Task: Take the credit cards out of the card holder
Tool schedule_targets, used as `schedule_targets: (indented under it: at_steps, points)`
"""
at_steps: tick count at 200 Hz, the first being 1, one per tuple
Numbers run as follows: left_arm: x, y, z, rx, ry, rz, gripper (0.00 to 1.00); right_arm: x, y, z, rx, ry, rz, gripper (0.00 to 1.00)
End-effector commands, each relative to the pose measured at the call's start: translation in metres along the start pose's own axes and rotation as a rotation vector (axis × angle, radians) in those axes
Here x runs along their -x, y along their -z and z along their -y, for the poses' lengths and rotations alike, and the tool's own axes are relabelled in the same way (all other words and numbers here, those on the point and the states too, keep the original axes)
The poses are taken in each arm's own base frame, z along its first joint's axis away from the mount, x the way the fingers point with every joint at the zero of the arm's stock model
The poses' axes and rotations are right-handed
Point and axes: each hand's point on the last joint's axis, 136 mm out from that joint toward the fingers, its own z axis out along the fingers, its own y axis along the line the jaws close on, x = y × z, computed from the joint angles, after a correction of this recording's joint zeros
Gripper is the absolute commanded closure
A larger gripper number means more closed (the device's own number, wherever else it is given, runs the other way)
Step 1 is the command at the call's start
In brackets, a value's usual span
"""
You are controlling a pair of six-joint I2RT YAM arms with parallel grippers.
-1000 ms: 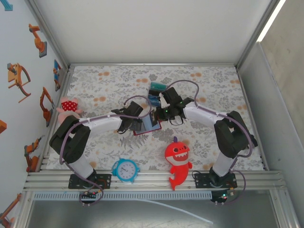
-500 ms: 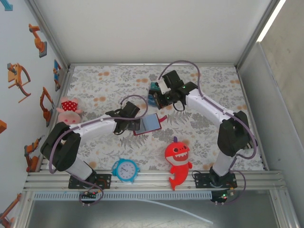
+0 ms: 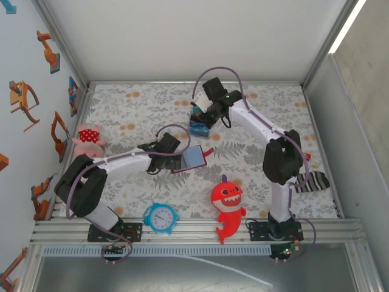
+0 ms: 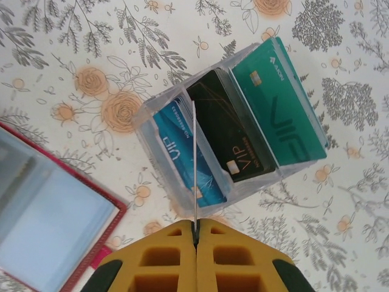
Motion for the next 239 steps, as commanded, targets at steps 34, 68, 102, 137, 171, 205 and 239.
schedule_targets:
  at_steps: [34, 68, 102, 137, 171, 205, 239]
  points:
    - [-0.013, -0.009, -0.01, 0.062, -0.026, -0.036, 0.03, -0.003, -0.016, 0.021, -0.021, 0.148, -0.083, 1.0]
    - [-0.015, -0.013, -0.014, 0.091, -0.042, -0.044, 0.03, 0.001, -0.024, 0.023, 0.003, 0.195, -0.091, 1.0]
    - [-0.015, -0.015, -0.02, 0.124, -0.047, -0.049, 0.03, 0.002, -0.031, 0.019, 0.048, 0.231, -0.103, 1.0]
    - [-0.014, -0.015, -0.023, 0.15, -0.057, -0.052, 0.03, 0.0, -0.031, 0.013, 0.094, 0.26, -0.119, 1.0]
    - [-0.011, -0.012, -0.027, 0.165, -0.068, -0.048, 0.03, -0.006, -0.037, 0.014, 0.093, 0.278, -0.15, 1.0]
    - [-0.007, -0.008, -0.029, 0.169, -0.077, -0.034, 0.03, -0.008, -0.045, 0.021, 0.067, 0.286, -0.175, 1.0]
    - [-0.003, -0.006, -0.028, 0.165, -0.082, -0.025, 0.03, -0.003, -0.048, 0.024, 0.06, 0.292, -0.169, 1.0]
